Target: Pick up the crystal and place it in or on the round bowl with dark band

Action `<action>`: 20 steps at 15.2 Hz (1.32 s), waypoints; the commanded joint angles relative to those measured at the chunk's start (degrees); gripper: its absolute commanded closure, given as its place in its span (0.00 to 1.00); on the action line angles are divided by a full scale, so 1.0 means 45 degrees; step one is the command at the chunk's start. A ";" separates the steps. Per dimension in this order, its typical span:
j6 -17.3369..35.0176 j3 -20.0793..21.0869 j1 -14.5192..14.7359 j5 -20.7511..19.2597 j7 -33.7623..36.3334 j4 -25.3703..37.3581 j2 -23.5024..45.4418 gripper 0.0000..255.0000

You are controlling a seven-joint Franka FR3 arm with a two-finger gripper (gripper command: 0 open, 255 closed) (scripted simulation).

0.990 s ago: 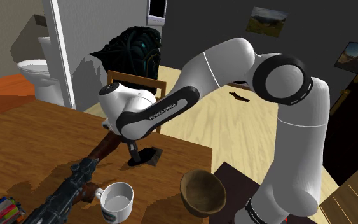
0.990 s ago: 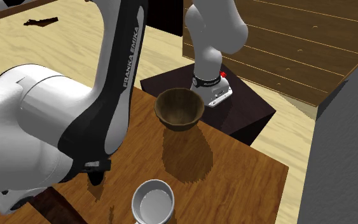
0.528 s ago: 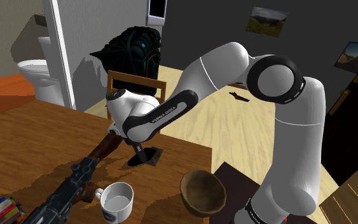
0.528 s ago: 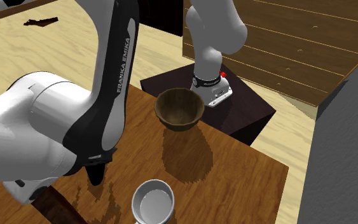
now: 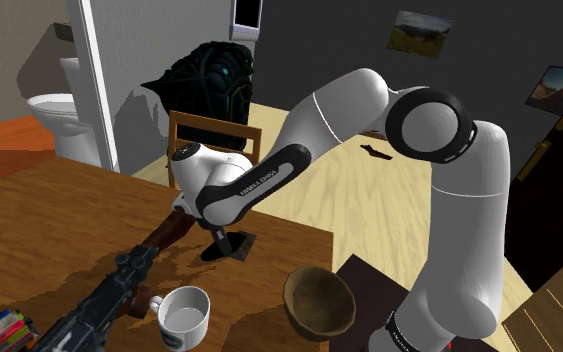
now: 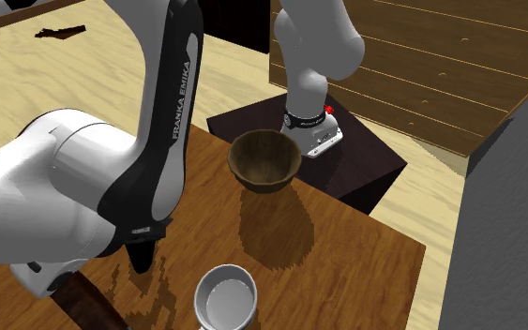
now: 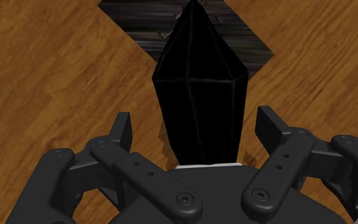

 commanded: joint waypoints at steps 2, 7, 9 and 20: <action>-0.0027 0.0048 0.0053 -0.0002 -0.0037 -0.0050 0.0066 1.00; -0.0069 0.0060 0.0092 -0.0001 -0.0002 0.0029 0.0117 1.00; -0.0040 0.0043 0.0066 -0.0011 -0.0026 0.0008 0.0116 1.00; -0.1144 0.0278 -0.0073 0.0575 -0.0577 0.0191 -0.0949 1.00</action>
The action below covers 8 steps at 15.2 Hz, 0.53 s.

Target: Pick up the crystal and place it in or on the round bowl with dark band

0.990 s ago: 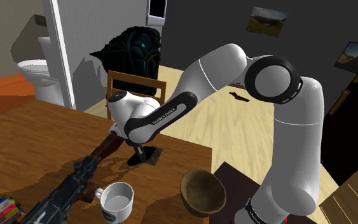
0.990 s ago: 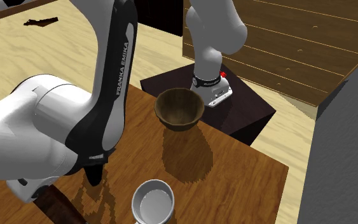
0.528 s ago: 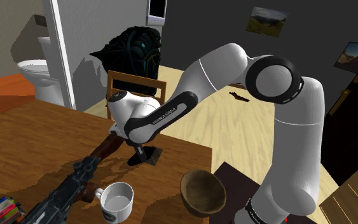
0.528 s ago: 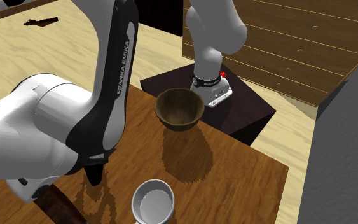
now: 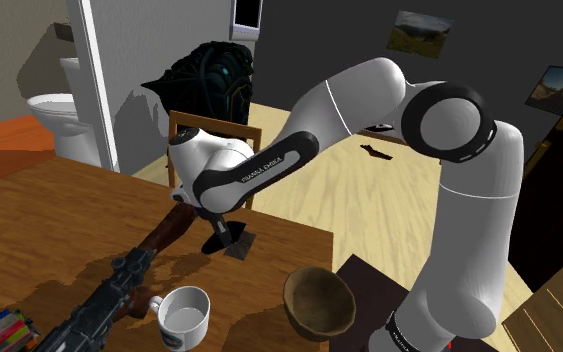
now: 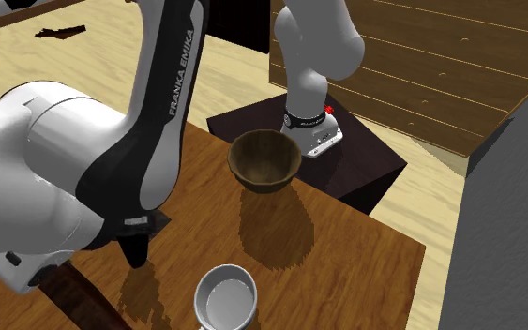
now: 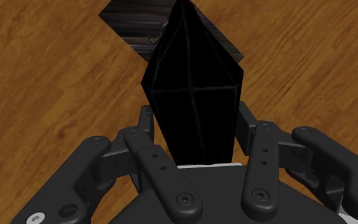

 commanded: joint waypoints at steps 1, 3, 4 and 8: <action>-0.0249 0.0044 -0.0018 0.0113 -0.0105 0.0075 -0.0195 1.00; -0.0510 0.0084 -0.0041 0.0227 -0.0221 0.0166 -0.0396 1.00; -0.0642 0.0103 -0.0051 0.0283 -0.0279 0.0216 -0.0493 1.00; -0.1180 0.0168 -0.0086 0.0492 -0.0503 0.0444 -0.0861 1.00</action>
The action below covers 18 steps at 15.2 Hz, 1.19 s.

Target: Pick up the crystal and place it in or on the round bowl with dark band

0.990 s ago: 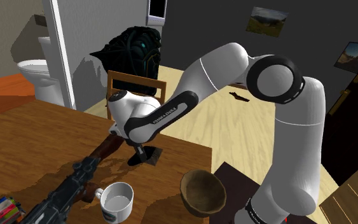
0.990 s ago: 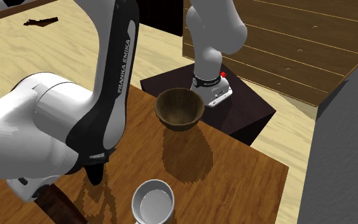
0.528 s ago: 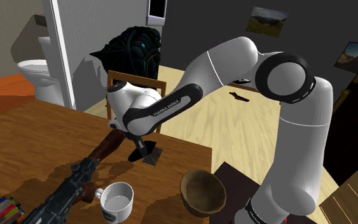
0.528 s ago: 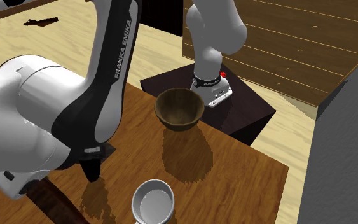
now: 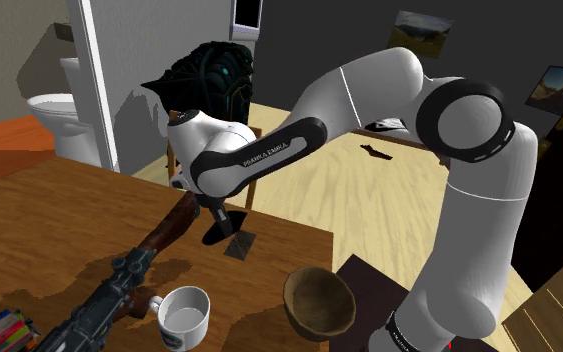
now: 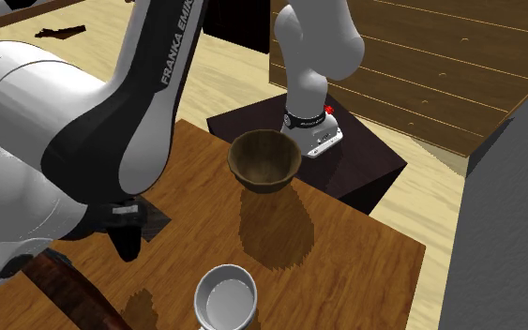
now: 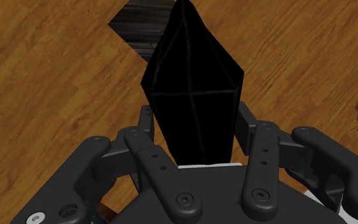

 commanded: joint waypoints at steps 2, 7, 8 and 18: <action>-0.0434 0.0038 -0.0036 0.0154 -0.0193 0.0209 -0.0273 1.00; -0.1136 0.0095 -0.0061 0.0373 -0.0452 0.0588 -0.0661 1.00; -0.1279 0.0104 -0.0065 0.0413 -0.0501 0.0672 -0.0731 1.00; -0.2049 0.0253 -0.0142 0.1017 -0.0845 0.0132 -0.2198 1.00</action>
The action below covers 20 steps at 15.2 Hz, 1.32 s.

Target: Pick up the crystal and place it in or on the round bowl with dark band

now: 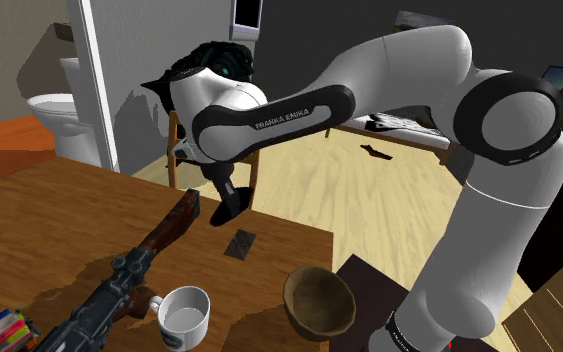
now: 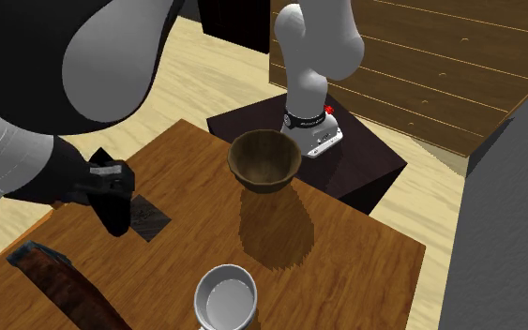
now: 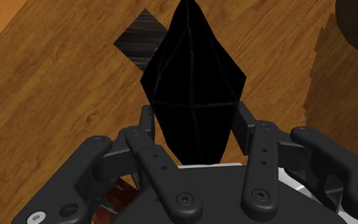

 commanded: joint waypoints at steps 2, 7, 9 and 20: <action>0.0347 0.0127 -0.0017 0.0529 -0.0010 -0.1661 -0.1426 1.00; 0.0742 0.0231 0.0208 0.1532 -0.0161 -0.4349 -0.3933 1.00; 0.0776 0.0245 0.0400 0.1949 -0.0233 -0.5323 -0.4943 1.00; -0.0503 0.0294 0.2385 0.4220 -0.0242 -0.9730 -1.0720 1.00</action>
